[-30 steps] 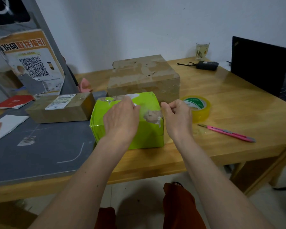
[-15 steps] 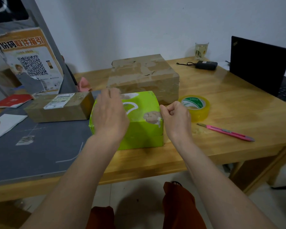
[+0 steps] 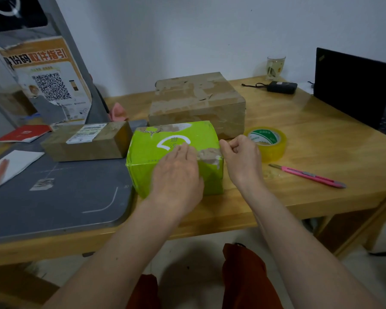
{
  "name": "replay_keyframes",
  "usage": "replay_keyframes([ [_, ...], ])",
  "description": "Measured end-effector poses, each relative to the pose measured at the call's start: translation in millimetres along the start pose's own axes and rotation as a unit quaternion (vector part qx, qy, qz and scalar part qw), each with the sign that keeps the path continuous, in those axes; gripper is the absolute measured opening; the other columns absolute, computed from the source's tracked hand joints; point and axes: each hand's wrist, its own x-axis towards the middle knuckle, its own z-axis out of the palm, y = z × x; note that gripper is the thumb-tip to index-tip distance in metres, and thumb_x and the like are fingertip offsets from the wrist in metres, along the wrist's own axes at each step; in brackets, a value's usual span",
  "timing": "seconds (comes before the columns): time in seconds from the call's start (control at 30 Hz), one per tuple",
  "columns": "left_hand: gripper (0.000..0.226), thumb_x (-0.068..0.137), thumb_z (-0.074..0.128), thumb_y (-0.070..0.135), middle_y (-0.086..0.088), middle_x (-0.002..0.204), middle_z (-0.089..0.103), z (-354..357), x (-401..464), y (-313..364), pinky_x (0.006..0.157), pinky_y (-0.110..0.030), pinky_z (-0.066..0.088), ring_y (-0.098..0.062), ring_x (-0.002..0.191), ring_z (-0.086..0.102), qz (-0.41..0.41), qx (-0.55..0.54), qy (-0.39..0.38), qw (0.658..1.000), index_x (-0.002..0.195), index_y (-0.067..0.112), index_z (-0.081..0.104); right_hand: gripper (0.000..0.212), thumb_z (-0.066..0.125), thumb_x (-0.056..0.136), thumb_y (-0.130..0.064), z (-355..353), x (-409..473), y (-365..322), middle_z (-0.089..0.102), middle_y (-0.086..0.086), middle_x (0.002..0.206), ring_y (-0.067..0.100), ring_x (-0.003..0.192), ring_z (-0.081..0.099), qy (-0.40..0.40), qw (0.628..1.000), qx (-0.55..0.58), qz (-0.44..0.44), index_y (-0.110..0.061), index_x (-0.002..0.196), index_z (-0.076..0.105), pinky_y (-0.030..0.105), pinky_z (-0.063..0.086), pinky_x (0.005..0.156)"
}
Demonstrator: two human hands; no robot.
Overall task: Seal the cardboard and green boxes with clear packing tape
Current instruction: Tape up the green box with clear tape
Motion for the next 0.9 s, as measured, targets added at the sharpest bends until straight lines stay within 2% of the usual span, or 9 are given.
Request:
replay_keyframes([
  [0.07, 0.074, 0.098, 0.046, 0.038, -0.019, 0.159, 0.018, -2.3, 4.1, -2.5, 0.120, -0.036, 0.016, -0.030, 0.148, 0.016, -0.044, 0.035, -0.013, 0.998, 0.151, -0.002, 0.014, 0.026, 0.058, 0.095, -0.026, 0.8, -0.9, 0.7, 0.049, -0.008, 0.065, 0.018, 0.074, 0.050, 0.001, 1.000, 0.003, 0.008, -0.011, 0.075, 0.053, 0.035, 0.037, 0.069],
  [0.13, 0.083, 0.097, 0.047, 0.046, -0.022, 0.160, 0.013, -3.3, 6.7, 3.4, 0.122, -0.039, 0.011, -0.032, 0.149, 0.011, -0.020, 0.034, -0.014, 0.999, 0.151, -0.005, 0.010, 0.029, 0.057, 0.095, -0.026, 3.2, -2.3, 2.4, 0.049, -0.008, 0.064, 0.018, 0.074, 0.050, 0.006, 1.000, 0.014, 0.020, -0.014, 0.069, 0.051, 0.033, 0.036, 0.067],
  [0.23, 0.093, 0.093, 0.053, 0.049, -0.009, 0.164, -0.006, 0.1, 3.3, 15.6, 0.122, -0.033, -0.003, -0.020, 0.151, -0.005, 0.086, -0.015, -0.006, 0.996, 0.155, 0.007, -0.002, 0.037, 0.059, 0.094, -0.025, 6.4, -3.5, 4.8, 0.049, -0.008, 0.060, 0.018, 0.069, 0.049, 0.019, 0.999, 0.034, 0.033, -0.020, 0.060, 0.046, 0.029, 0.030, 0.063],
  [0.4, 0.091, 0.089, 0.060, 0.046, -0.002, 0.165, 0.000, 8.8, 8.6, 12.3, 0.121, -0.028, 0.000, -0.015, 0.151, 0.001, 0.097, -0.058, 0.016, 0.993, 0.157, 0.018, 0.006, 0.041, 0.062, 0.091, -0.030, 12.3, -1.4, 8.7, 0.054, 0.005, 0.056, 0.039, 0.067, 0.059, 0.022, 0.996, 0.053, 0.067, -0.018, 0.055, 0.045, 0.043, 0.047, 0.064],
  [0.53, 0.087, 0.089, 0.060, 0.047, -0.002, 0.165, 0.003, 11.9, 7.1, 9.9, 0.121, -0.030, 0.004, -0.016, 0.151, 0.003, 0.106, -0.077, 0.019, 0.991, 0.156, 0.032, 0.007, 0.021, 0.067, 0.085, -0.030, 13.3, -4.0, 26.4, 0.061, 0.006, 0.081, 0.036, 0.087, 0.065, -0.009, 0.987, 0.066, 0.147, -0.017, 0.083, 0.051, 0.046, 0.054, 0.081],
  [0.63, 0.090, 0.087, 0.061, 0.048, -0.007, 0.165, 0.001, 10.5, 7.5, 11.8, 0.122, -0.032, 0.004, -0.019, 0.152, 0.002, 0.095, -0.075, 0.015, 0.992, 0.156, 0.035, 0.005, 0.024, 0.059, 0.094, -0.017, -0.5, -16.0, 10.3, 0.062, 0.002, 0.110, 0.014, 0.102, 0.059, 0.054, 0.991, 0.114, 0.046, -0.010, 0.116, 0.054, 0.016, 0.045, 0.088],
  [0.73, 0.090, 0.090, 0.055, 0.044, -0.007, 0.165, 0.000, 10.9, 4.8, 14.6, 0.122, -0.029, -0.002, -0.017, 0.152, -0.001, 0.093, -0.047, 0.027, 0.994, 0.156, 0.015, 0.002, 0.045, 0.042, 0.102, -0.021, 3.5, -33.3, -13.0, 0.047, 0.002, 0.143, 0.009, 0.130, 0.043, -0.030, 0.990, 0.138, -0.004, -0.009, 0.145, 0.037, 0.009, 0.026, 0.100],
  [0.8, 0.081, 0.095, 0.045, 0.041, -0.006, 0.165, 0.001, 12.5, 4.4, 16.0, 0.120, -0.028, -0.005, -0.016, 0.152, -0.003, 0.093, -0.034, 0.029, 0.995, 0.156, 0.010, 0.001, 0.049, 0.035, 0.104, -0.027, 12.8, -42.0, -11.7, 0.038, 0.001, 0.152, 0.012, 0.139, 0.033, -0.086, 0.991, 0.101, 0.005, -0.012, 0.151, 0.029, 0.008, 0.018, 0.098],
  [0.9, 0.080, 0.091, 0.051, 0.036, -0.001, 0.165, 0.005, 11.3, 7.6, 14.2, 0.120, -0.028, 0.002, -0.013, 0.151, 0.002, 0.075, -0.044, 0.031, 0.996, 0.156, 0.015, 0.009, 0.046, 0.033, 0.105, -0.029, 10.4, -45.2, -0.7, 0.044, 0.000, 0.148, 0.015, 0.138, 0.038, -0.109, 0.989, 0.094, 0.015, -0.015, 0.148, 0.037, 0.012, 0.023, 0.101],
])
